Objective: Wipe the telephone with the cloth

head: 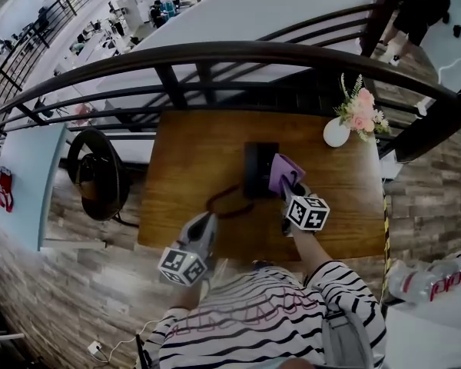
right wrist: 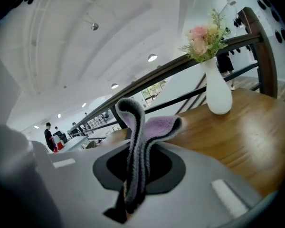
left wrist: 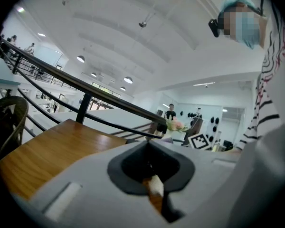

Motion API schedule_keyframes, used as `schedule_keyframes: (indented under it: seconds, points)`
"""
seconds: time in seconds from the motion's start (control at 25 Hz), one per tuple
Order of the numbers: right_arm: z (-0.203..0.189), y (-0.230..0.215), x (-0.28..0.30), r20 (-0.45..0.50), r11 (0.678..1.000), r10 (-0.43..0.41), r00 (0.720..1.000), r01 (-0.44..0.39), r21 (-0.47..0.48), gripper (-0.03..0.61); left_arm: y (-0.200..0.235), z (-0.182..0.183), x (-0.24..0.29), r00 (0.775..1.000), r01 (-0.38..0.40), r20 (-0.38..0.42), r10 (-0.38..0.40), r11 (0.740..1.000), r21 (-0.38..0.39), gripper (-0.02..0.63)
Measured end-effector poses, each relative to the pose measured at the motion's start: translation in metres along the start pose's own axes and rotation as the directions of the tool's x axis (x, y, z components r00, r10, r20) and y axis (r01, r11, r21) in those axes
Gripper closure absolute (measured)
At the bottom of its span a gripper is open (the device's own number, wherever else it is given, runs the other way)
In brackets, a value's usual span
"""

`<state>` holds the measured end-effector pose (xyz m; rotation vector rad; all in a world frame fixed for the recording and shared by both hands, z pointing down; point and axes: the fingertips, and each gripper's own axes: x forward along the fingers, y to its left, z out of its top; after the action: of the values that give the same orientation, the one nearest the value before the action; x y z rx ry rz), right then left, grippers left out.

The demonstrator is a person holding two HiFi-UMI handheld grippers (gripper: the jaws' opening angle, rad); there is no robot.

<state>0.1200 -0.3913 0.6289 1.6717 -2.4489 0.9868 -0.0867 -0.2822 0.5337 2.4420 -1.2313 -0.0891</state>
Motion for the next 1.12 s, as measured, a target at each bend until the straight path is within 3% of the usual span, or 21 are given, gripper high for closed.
schedule_keyframes:
  seconds: [0.2,0.4,0.64,1.12]
  points:
    - [-0.019,0.075,0.016,-0.024,0.983,0.185,0.983,-0.184,0.017,0.543,0.002,0.002,-0.014,1.0,-0.025,0.01,0.025,1.0,-0.001,0.612]
    - [-0.061,0.097,0.041,-0.139,0.979,0.204,0.969,-0.206,0.005,0.543,0.005,0.004,-0.027,0.998,-0.057,0.024,0.057,0.998,-0.007,0.612]
    - [-0.09,0.067,0.044,-0.217,0.992,0.121,0.969,-0.127,-0.014,0.543,0.004,0.0,-0.03,0.998,-0.059,0.022,0.059,0.998,-0.009,0.612]
    - [-0.067,-0.032,-0.007,-0.177,0.995,-0.099,0.979,0.098,-0.016,0.543,-0.008,-0.002,-0.008,1.0,0.016,-0.004,-0.017,1.0,-0.004,0.612]
